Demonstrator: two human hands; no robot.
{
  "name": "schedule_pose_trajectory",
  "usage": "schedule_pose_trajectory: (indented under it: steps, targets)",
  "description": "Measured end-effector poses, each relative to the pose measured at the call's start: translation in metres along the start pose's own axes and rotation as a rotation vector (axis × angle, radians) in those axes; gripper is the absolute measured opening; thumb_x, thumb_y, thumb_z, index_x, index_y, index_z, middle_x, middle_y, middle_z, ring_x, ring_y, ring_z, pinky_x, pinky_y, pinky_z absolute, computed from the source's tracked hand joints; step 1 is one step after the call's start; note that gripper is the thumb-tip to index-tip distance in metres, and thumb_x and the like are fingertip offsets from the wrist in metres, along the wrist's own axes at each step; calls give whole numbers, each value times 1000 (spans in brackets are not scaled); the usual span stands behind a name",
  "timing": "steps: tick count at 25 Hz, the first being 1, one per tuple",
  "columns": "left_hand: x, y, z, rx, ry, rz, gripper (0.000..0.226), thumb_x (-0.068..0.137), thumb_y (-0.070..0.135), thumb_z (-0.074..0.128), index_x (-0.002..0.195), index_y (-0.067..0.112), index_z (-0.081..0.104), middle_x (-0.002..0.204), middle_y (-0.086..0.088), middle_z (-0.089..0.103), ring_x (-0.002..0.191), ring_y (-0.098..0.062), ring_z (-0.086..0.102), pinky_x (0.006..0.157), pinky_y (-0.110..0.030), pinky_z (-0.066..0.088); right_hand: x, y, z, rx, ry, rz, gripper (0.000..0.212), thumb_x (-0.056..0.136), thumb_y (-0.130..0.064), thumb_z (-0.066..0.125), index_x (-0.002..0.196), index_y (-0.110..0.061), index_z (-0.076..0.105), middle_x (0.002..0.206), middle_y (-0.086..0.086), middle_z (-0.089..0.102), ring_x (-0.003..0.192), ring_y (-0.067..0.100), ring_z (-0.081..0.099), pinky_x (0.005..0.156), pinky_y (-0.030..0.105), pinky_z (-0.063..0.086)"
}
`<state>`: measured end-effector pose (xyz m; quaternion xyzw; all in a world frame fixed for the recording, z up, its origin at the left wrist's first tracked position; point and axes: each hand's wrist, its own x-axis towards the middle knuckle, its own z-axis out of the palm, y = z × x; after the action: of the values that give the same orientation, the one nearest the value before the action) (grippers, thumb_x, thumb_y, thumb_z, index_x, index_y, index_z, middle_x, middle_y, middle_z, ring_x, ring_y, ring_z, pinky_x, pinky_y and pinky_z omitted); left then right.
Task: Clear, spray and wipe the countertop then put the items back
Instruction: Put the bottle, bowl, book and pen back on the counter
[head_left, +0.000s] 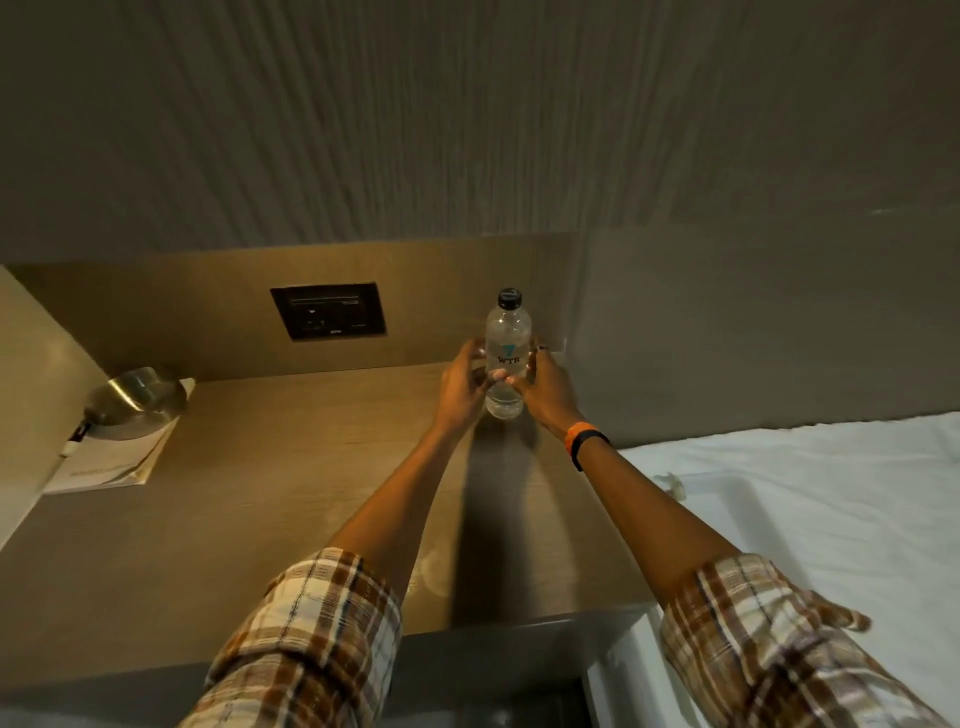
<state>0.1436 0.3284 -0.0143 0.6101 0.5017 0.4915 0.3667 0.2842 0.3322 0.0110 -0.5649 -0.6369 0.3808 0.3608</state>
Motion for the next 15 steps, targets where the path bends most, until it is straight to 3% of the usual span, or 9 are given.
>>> schedule_pose_trajectory:
  steps: [2, 4, 5, 6, 8, 11, 15]
  targets:
    - [-5, 1, -1, 10, -14, -32, 50, 94, 15, 67, 138, 7, 45, 132, -8, 57, 117, -25, 64, 83, -18, 57, -2, 1, 3, -21, 28, 25, 21, 93, -10, 68, 110, -14, 58, 101, -4, 64, 84, 1, 58, 67, 6, 42]
    - [-15, -3, -2, 55, 0, -93, 57, 94, 18, 66, 144, 9, 41, 143, -13, 53, 128, -28, 57, 97, -29, 54, -13, 3, 8, -8, 96, 51, 18, 90, -9, 70, 106, -12, 63, 99, -4, 67, 75, -5, 58, 64, 2, 44]
    - [-23, -6, -5, 98, 28, -129, 59, 95, 21, 65, 148, 12, 39, 148, -13, 48, 133, -28, 52, 105, -37, 50, -23, 5, 12, -18, 160, 77, 23, 90, -10, 71, 112, -7, 65, 105, 3, 70, 81, 0, 63, 71, 5, 47]
    - [-34, -10, -10, 140, 58, -164, 60, 97, 23, 63, 150, 15, 37, 152, -13, 44, 137, -27, 47, 110, -42, 46, -34, 8, 18, -70, 239, 106, 27, 91, -13, 70, 117, -4, 65, 110, 9, 72, 91, 13, 68, 81, 15, 50]
    - [-58, -16, -26, 229, 79, -188, 57, 99, 29, 58, 151, 19, 36, 154, -9, 41, 139, -24, 44, 113, -38, 40, -56, 16, 40, -220, 350, 130, 31, 96, -18, 63, 123, -4, 64, 117, 14, 69, 110, 29, 64, 89, 29, 45]
    - [-96, -25, -82, 431, 59, -185, 54, 100, 38, 56, 149, 26, 37, 153, 0, 41, 136, -15, 47, 110, -35, 43, -79, 4, 99, -310, 231, 42, 36, 98, -21, 58, 131, -6, 61, 133, 15, 60, 127, 31, 53, 106, 37, 40]
    - [-134, -48, -195, 692, 233, -291, 58, 99, 42, 49, 152, 30, 29, 161, 2, 26, 147, -18, 30, 120, -44, 34, -71, -40, 197, -510, -56, -166, 42, 101, -35, 48, 137, -15, 55, 139, 7, 53, 131, 26, 47, 105, 41, 45]
